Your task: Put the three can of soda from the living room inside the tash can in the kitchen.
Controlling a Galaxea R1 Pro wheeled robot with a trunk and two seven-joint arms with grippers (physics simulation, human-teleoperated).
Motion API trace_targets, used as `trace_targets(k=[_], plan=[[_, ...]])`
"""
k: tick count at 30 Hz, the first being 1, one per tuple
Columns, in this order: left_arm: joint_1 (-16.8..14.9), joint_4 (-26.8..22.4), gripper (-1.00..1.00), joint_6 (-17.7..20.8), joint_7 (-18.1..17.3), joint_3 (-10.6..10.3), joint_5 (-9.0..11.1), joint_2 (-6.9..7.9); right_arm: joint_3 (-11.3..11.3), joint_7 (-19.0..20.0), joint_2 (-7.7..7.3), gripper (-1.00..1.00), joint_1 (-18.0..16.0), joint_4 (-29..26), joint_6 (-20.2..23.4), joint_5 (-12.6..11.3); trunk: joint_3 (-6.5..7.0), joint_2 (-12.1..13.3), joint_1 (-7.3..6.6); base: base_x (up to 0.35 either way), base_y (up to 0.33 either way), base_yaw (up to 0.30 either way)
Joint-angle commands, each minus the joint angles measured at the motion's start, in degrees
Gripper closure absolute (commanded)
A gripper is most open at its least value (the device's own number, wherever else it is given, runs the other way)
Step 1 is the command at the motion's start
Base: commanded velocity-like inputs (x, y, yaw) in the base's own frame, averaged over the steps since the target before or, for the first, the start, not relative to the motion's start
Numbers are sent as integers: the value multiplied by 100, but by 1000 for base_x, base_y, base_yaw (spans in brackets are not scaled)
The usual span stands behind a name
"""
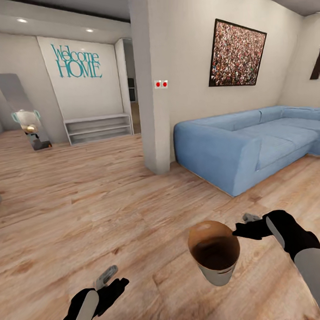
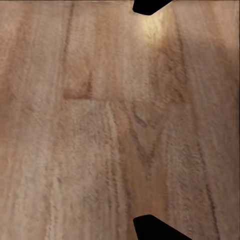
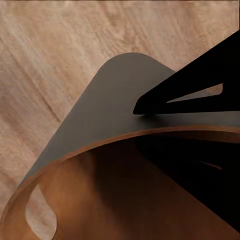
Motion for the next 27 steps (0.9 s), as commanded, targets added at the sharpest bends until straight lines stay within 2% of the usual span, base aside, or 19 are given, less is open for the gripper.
trace_targets(k=[1,7,10,14,19,27], plan=[[-1,3,-100,-1,-8,-100,-4,7,-47,33,-39,100,4,-1,6,-117,1,0,0,0,0,-293],[15,6,-100,-46,-38,-296,-8,23,-107,124,-147,100,235,14,-419,-136,1,0,0,0,0,-293],[44,6,-100,-86,-40,-420,-21,38,-112,604,-303,100,373,46,-622,-127,1,0,0,0,0,-293],[58,6,-100,-101,-38,-480,-27,44,-117,876,-406,100,453,73,-702,-113,1,0,0,-54,-1,-211],[60,6,-100,-103,-15,-508,-30,46,-119,1020,-534,100,499,95,-850,-138,1,0,0,-231,-46,-59],[61,23,-100,-101,-1,-514,-30,46,-122,1047,-576,100,509,99,-888,-149,1,0,0,-306,-88,-72]])
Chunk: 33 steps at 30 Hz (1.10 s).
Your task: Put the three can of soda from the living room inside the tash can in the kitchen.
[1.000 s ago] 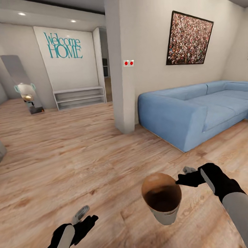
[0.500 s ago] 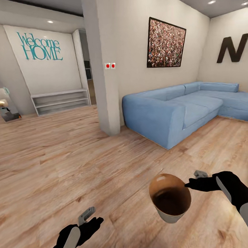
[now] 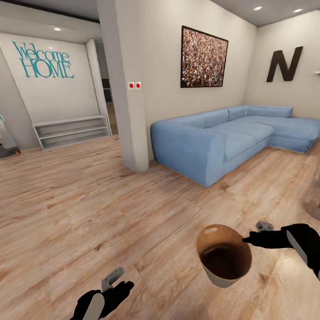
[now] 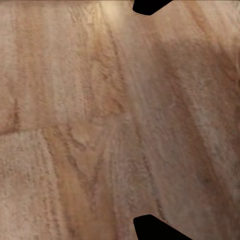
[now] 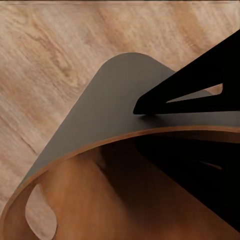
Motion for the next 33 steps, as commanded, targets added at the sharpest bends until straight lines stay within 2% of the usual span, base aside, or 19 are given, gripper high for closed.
trace_targets(k=[1,6,12,21,25,30,33], plan=[[0,2,-100,1,0,0,0,0,-7,6,-1,100,-3,-2,21,-70,1,0,0,-308,-167,-278],[1,4,-100,1,2,-18,0,0,-4,-18,5,100,-3,-2,16,-70,1,0,0,-298,-193,-294],[0,56,-100,-3,8,-301,-12,4,-4,-27,7,100,-3,-2,16,-70,1,0,0,-267,-229,-299],[0,83,-100,-7,5,-350,-15,9,-20,-61,-2,100,-3,4,40,-70,1,0,0,-205,-266,-300],[0,88,-100,-5,-6,-356,-9,7,-25,-64,-71,100,13,124,25,-68,1,0,0,-50,-78,-300],[0,89,-100,-3,-2,-360,-14,5,-34,-50,-247,100,22,292,-13,-71,1,0,0,-9,-93,-300],[0,89,-100,0,0,-370,-239,-15,-38,-45,-275,100,24,316,-13,-67,1,0,0,-1,-263,-300]])
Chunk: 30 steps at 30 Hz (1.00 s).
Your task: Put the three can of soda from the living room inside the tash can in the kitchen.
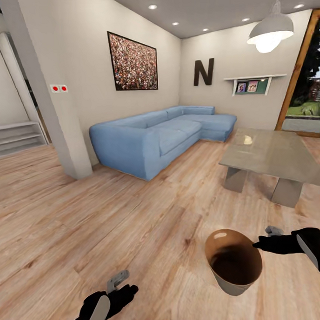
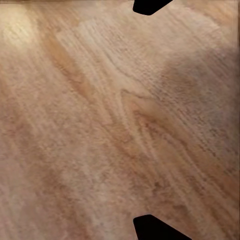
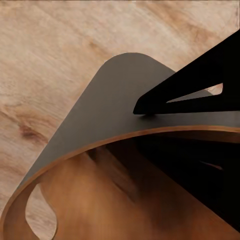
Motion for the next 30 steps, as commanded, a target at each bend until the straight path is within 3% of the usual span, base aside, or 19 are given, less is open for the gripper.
trace_targets(k=[1,5,17,30], plan=[[0,0,-100,0,0,-3,-80,-13,-12,15,-2,100,-3,-1,43,-102,1,0,0,0,-285,-300],[0,0,-100,1,0,-3,-211,-34,-18,19,-6,100,-3,3,40,-104,1,0,0,0,-294,-300],[0,0,-100,1,4,-8,-240,-30,-25,7,-7,100,-3,3,45,-104,1,0,0,0,-317,-297],[0,0,-100,1,4,-8,-246,-34,-34,3,-7,100,80,74,-386,-111,1,0,0,0,-325,-78]])
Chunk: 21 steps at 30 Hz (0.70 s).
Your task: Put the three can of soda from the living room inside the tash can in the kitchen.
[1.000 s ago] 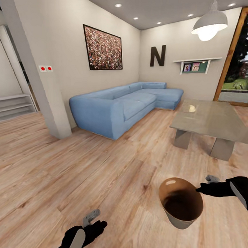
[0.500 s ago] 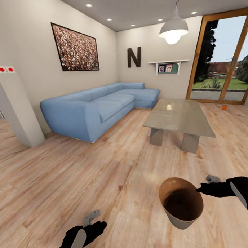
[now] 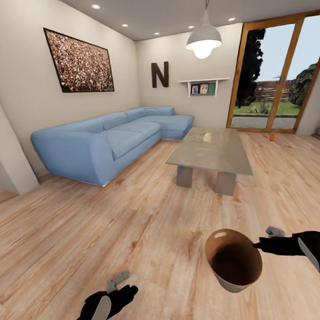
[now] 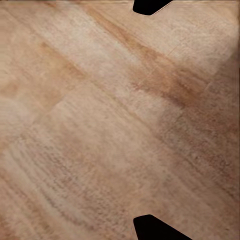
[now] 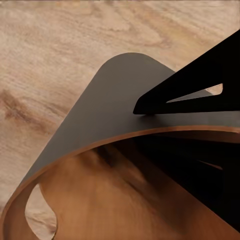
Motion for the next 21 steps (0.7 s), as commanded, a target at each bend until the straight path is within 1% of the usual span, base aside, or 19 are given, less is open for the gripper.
trace_targets(k=[1,4,5,13,14,15,16,17,18,19,20,21], plan=[[0,0,-100,0,-3,-5,0,-7,-7,-2,0,100,-2,4,10,-42,0,0,0,0,-326,-261],[0,0,-100,0,-10,-4,0,-11,-8,-3,1,100,-3,6,5,-41,0,0,0,0,-304,-272],[0,0,-100,0,-25,-5,5,-12,-8,-4,1,100,-4,6,6,-40,0,0,0,0,-116,-282],[0,0,-100,6,-46,-26,9,-21,-52,-14,-5,100,-6,12,38,-39,0,0,0,0,-29,-285],[0,0,-100,4,-47,-80,9,-21,-58,-19,-6,100,-7,15,63,-39,0,0,0,0,-5,-286],[-36,-17,-100,11,-22,-303,11,-35,-77,-82,-26,100,-17,32,90,-38,0,0,0,22,-44,-286],[-117,-50,-100,31,-19,-445,15,-52,-137,-186,-61,100,-39,73,102,-39,0,0,0,62,-124,-286],[-310,-45,-100,53,-25,-573,24,-85,-249,-308,-101,100,-68,137,133,-41,0,0,0,94,-180,-286],[-558,65,-100,69,-39,-707,31,-147,-389,-403,-131,100,-107,175,202,-42,0,0,0,116,-216,-286],[-798,336,-100,50,-52,-851,41,-231,-499,-465,-154,100,-137,192,305,-38,0,0,0,137,-235,-287],[-979,667,-100,8,-60,-996,48,-314,-572,-505,-176,100,-164,194,421,-33,0,0,0,156,-245,-287],[-1043,809,-100,-34,-63,-1064,53,-344,-598,-519,-186,100,-176,190,472,-31,0,0,0,162,-250,-287]])
